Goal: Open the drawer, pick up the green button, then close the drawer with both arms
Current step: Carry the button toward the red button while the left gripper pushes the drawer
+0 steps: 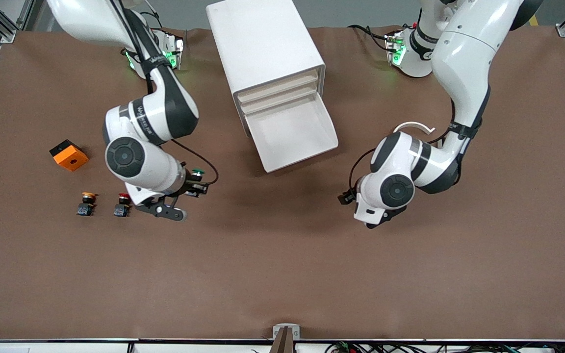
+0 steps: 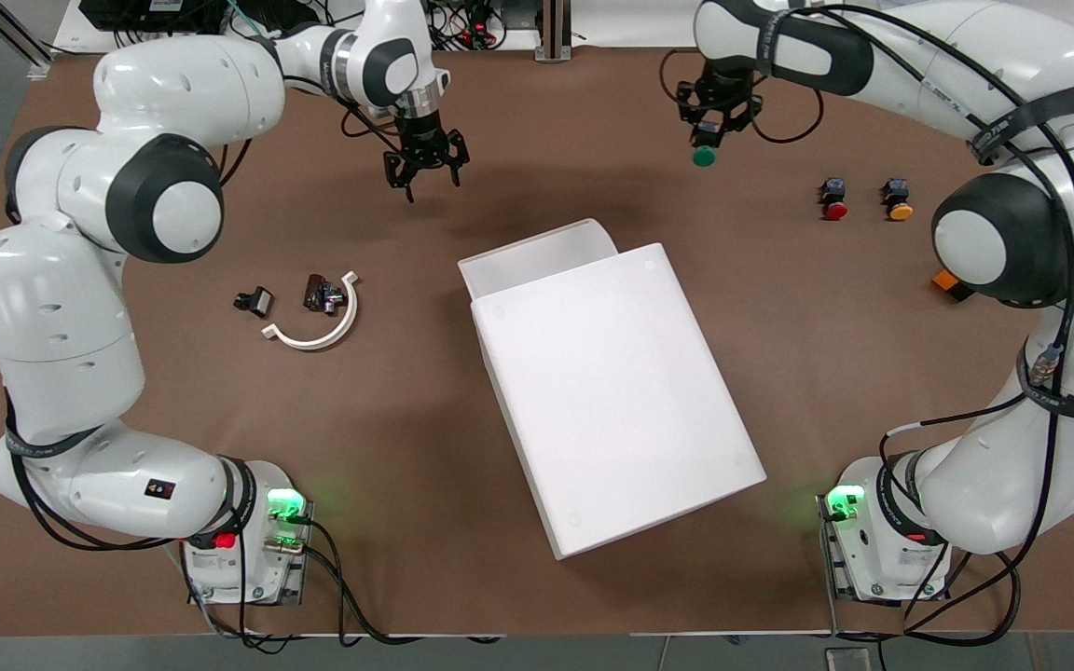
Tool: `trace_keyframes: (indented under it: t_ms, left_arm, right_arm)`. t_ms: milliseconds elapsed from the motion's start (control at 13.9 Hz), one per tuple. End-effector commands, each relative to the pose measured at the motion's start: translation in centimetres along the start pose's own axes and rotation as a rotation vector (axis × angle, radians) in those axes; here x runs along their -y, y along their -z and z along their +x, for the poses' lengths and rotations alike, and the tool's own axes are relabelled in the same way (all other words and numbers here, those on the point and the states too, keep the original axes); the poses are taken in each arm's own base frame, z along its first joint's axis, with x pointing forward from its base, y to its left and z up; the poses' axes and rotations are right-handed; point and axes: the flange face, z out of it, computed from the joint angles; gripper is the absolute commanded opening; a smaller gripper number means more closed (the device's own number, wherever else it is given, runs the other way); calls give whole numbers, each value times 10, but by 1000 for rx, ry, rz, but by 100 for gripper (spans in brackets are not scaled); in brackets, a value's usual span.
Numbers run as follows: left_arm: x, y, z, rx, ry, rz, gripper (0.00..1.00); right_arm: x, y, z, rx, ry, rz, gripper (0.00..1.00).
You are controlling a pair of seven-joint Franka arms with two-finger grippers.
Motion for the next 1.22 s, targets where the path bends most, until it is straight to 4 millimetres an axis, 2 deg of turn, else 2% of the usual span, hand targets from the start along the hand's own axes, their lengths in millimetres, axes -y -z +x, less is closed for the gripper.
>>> trace_keyframes:
  t_ms: [0,216,432,648,793,1153]
  left_arm:
    - [-4,19,-12,-58,-20,-26,100]
    - [-12,15,-23,-61,-39,-30,100]
    - [-23,10,-39,-60,-61,-21,100]
    - [-34,-2,-59,-66,-94,-16,100]
    - [-41,-10,-73,-72,-99,-17,100]
    - [-58,-28,-111,-67,-119,9,100]
  right_arm:
    - [-44,-25,8,-42,75,-10,0]
    - [-83,-62,20,-81,83,3,0]
    - [-135,-91,37,-98,134,3,0]
    - [-169,-121,45,-112,162,-35,0]
    - [-181,-134,49,-99,164,-60,0]
    - [-174,-146,49,-111,164,-57,0]
